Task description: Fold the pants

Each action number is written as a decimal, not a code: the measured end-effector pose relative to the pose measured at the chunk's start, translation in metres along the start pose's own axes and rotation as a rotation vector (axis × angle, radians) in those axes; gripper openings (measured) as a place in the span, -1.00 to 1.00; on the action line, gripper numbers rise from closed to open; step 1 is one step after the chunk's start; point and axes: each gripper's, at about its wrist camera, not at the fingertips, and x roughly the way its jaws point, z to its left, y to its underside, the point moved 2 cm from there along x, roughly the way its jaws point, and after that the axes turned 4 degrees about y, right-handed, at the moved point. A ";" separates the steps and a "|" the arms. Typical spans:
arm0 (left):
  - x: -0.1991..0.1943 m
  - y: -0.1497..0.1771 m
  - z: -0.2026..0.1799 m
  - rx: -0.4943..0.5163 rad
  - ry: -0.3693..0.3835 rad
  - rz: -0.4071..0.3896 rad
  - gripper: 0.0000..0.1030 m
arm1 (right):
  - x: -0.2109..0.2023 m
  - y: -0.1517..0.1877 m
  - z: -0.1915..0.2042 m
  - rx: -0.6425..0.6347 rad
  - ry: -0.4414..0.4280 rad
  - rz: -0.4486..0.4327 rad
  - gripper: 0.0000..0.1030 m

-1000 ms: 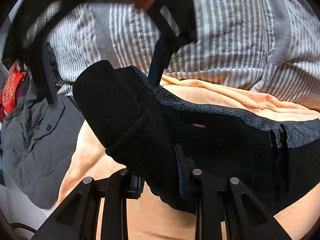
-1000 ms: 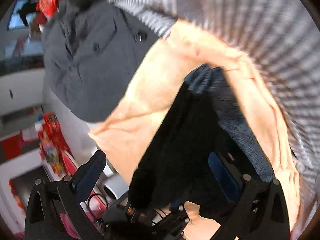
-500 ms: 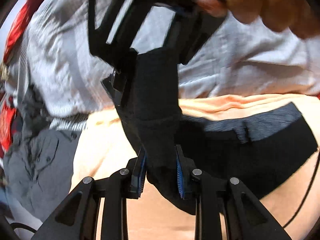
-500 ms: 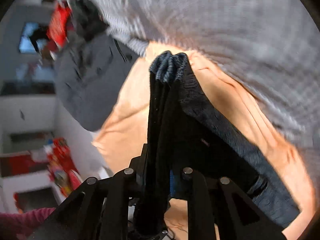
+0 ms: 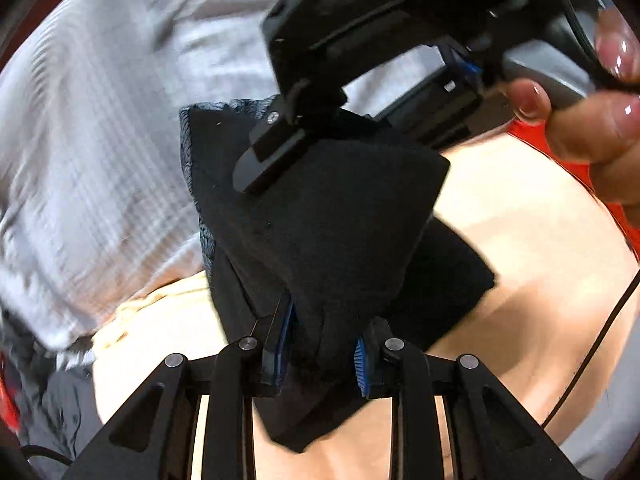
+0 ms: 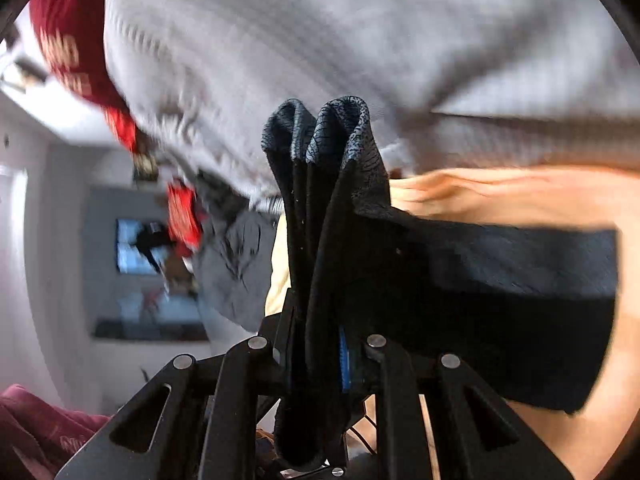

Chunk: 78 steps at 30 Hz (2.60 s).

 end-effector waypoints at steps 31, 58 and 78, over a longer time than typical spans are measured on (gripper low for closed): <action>0.093 0.041 0.089 -0.556 0.051 0.343 0.08 | -0.025 0.029 -0.114 0.031 0.524 -0.112 -0.56; 0.068 0.080 0.079 -0.554 0.008 0.406 0.63 | -0.025 0.087 -0.121 0.144 0.767 -0.053 -0.16; 0.063 0.081 0.125 -0.656 0.100 0.431 0.63 | -0.045 0.120 -0.119 0.198 0.703 -0.019 0.56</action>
